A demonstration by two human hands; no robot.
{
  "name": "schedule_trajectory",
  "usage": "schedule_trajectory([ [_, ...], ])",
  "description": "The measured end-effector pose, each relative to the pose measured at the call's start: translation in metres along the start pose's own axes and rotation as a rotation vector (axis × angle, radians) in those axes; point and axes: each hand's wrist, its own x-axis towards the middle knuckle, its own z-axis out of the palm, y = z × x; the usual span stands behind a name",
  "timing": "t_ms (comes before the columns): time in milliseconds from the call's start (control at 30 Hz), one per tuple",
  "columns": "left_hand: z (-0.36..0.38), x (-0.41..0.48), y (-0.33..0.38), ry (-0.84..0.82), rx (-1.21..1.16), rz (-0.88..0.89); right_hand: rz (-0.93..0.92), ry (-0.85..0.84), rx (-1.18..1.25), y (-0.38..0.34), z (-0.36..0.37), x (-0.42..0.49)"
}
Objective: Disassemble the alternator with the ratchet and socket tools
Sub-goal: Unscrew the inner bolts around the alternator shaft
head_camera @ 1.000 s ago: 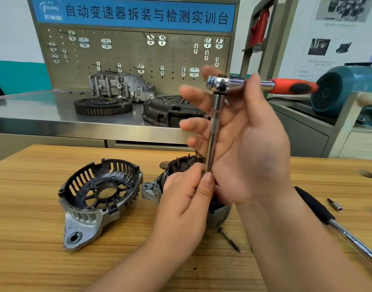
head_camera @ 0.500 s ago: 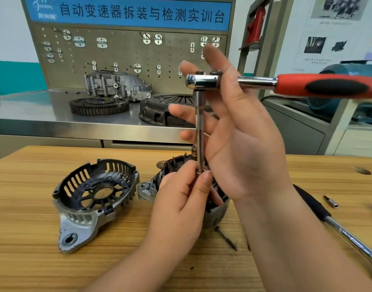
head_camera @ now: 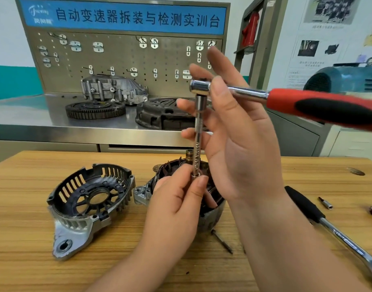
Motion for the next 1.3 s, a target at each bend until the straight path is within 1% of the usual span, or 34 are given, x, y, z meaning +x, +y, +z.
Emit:
schedule_trajectory([
  [100, 0.0, 0.0, 0.0, -0.021, -0.029, 0.007, 0.043, -0.036, 0.068, -0.002, 0.0, 0.002],
  [200, 0.0, 0.0, 0.001, -0.013, -0.05, 0.039, 0.185, -0.088, 0.161, -0.002, 0.0, 0.002],
  [267, 0.0, 0.0, 0.003, 0.0, -0.006, 0.079, 0.278, -0.126, 0.195, -0.002, -0.003, 0.003],
  [333, 0.002, -0.001, 0.002, 0.003, 0.027, 0.109, 0.31, -0.146, 0.208, -0.002, -0.005, 0.003],
  [400, 0.002, -0.001, 0.0, 0.002, 0.031, 0.111, 0.268, -0.121, 0.205, 0.0, -0.002, 0.002],
  [533, 0.001, -0.002, -0.001, 0.008, 0.011, 0.022, 0.067, -0.022, 0.07, 0.003, 0.002, -0.002],
  [600, 0.001, -0.001, -0.001, 0.01, 0.024, 0.001, -0.03, -0.003, -0.001, 0.002, 0.003, -0.002],
  [667, 0.001, -0.001, -0.001, 0.009, 0.02, 0.009, -0.076, 0.002, -0.022, 0.001, 0.004, -0.002],
  [733, 0.0, -0.001, -0.002, 0.003, -0.007, 0.005, -0.039, -0.008, 0.023, 0.002, 0.005, -0.002],
  [833, -0.001, -0.001, -0.003, -0.022, -0.061, 0.025, 0.122, -0.033, 0.145, 0.002, 0.004, -0.001],
  [933, -0.001, 0.0, 0.0, -0.026, -0.005, 0.092, 0.225, -0.046, 0.214, 0.001, -0.001, 0.0],
  [1033, -0.001, 0.001, -0.002, -0.031, 0.061, 0.095, 0.174, -0.016, 0.19, 0.001, 0.0, 0.0],
  [1133, -0.001, 0.001, -0.003, -0.023, 0.047, 0.033, 0.016, 0.005, 0.023, 0.001, 0.002, -0.002],
  [1200, 0.0, 0.001, -0.002, -0.024, 0.027, 0.017, -0.063, -0.012, -0.038, 0.001, 0.004, -0.003],
  [1300, 0.0, 0.0, -0.002, -0.022, -0.049, -0.017, -0.051, -0.06, -0.003, 0.001, 0.006, -0.003],
])
